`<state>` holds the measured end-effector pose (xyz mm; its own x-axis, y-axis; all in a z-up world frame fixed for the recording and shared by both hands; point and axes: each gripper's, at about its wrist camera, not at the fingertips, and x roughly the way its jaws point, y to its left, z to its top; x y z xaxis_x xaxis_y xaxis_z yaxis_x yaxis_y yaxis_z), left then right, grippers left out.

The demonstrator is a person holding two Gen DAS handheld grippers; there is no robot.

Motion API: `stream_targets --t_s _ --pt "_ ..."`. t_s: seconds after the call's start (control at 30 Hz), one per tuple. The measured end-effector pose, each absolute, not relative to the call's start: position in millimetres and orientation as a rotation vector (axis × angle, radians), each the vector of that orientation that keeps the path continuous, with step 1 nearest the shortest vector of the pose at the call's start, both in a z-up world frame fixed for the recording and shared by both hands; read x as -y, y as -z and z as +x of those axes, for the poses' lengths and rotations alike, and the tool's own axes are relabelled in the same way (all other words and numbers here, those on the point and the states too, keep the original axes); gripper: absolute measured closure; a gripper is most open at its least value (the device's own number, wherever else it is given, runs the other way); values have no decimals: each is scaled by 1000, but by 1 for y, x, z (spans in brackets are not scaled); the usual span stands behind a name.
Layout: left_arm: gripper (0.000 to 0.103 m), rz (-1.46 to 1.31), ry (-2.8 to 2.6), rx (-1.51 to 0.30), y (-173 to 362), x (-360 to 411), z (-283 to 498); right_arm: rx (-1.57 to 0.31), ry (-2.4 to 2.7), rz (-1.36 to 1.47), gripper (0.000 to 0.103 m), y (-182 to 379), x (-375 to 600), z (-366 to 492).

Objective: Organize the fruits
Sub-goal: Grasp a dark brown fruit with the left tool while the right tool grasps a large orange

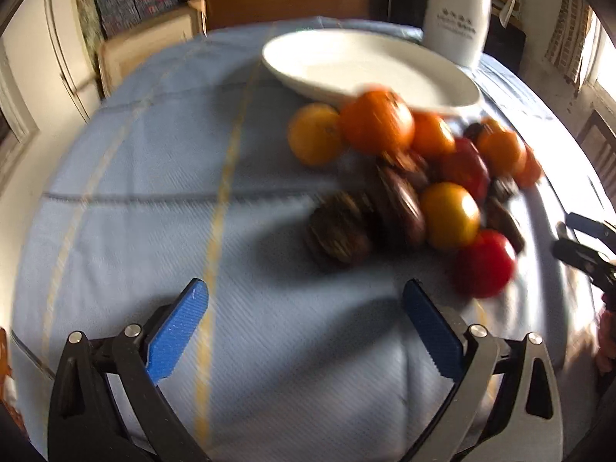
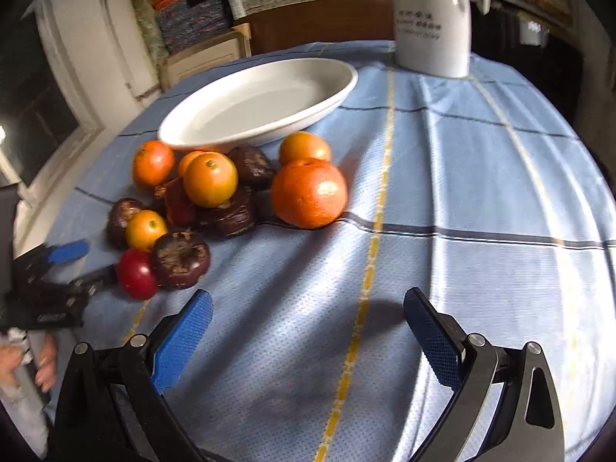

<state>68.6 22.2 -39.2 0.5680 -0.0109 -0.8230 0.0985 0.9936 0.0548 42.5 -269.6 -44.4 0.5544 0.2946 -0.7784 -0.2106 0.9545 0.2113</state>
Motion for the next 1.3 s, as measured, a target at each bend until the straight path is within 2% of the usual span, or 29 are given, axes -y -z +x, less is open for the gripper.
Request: stream_targets --t_s 0.17,0.5,0.6,0.83,0.93,1.03,1.13,1.3 --pt "4 72 123 -929 33 -35 87 -814 -223 -14 3 22 259 52" --pt "4 34 283 -932 42 -32 96 -802 -235 -16 4 27 253 72" --pt "4 63 305 -924 41 -29 96 -819 -241 14 15 31 257 75" --pt "5 220 292 -878 39 -27 96 -845 -242 85 28 37 268 80" --pt "11 228 299 -901 43 -25 98 -860 -250 84 36 40 265 83" --pt "15 240 310 -907 45 -22 98 -859 -254 95 38 40 266 84" --pt "27 196 370 -918 45 -22 99 -860 -257 106 38 41 266 84" --pt "34 218 392 -907 44 -12 99 -860 -266 112 42 40 266 84"
